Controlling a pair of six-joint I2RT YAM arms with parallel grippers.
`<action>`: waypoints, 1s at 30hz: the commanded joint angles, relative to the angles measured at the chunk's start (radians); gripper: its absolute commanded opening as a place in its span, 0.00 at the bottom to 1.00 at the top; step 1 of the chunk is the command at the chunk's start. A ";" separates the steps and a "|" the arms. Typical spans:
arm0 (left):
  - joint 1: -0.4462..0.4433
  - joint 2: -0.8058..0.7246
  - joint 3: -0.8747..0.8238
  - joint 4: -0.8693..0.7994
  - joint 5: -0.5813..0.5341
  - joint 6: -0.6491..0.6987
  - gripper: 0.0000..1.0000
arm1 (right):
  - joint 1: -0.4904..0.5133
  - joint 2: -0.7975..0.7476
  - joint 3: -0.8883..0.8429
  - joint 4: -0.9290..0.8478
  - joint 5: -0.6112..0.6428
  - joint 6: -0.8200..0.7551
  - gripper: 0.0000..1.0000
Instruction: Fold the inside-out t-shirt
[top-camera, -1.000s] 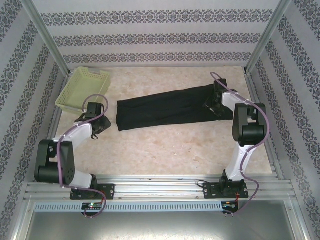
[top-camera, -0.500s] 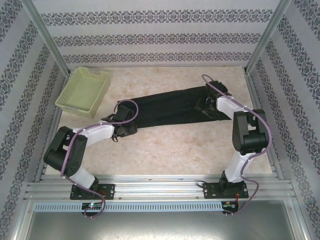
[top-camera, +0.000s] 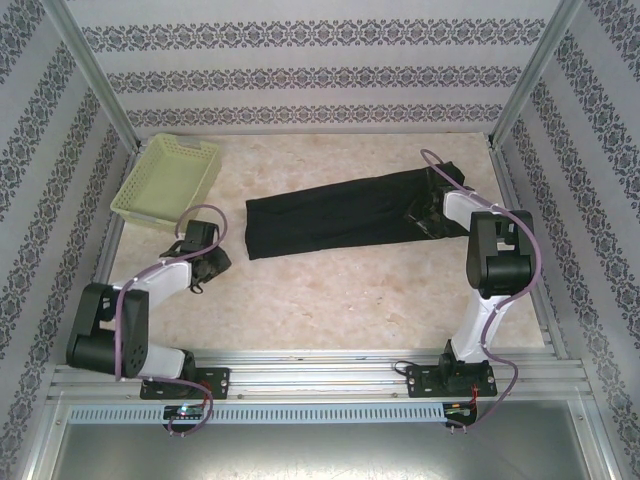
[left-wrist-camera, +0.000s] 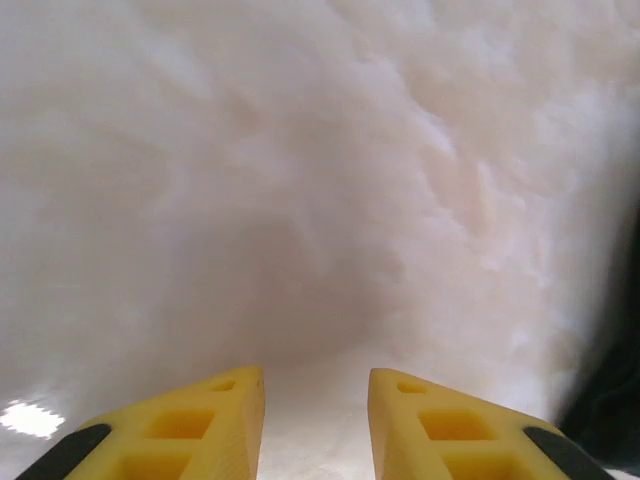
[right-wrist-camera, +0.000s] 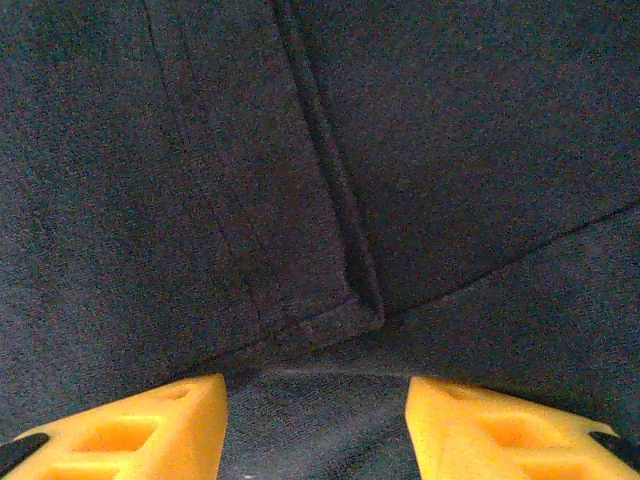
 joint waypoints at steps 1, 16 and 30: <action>0.003 -0.075 0.029 -0.064 -0.038 0.031 0.30 | -0.005 -0.007 -0.002 -0.015 -0.004 -0.016 0.54; -0.283 0.296 0.454 -0.017 0.034 0.089 0.43 | -0.032 -0.001 0.201 -0.168 0.122 -0.170 0.70; -0.022 0.429 0.330 0.044 0.094 -0.006 0.49 | -0.097 0.155 0.357 -0.256 0.155 -0.167 0.76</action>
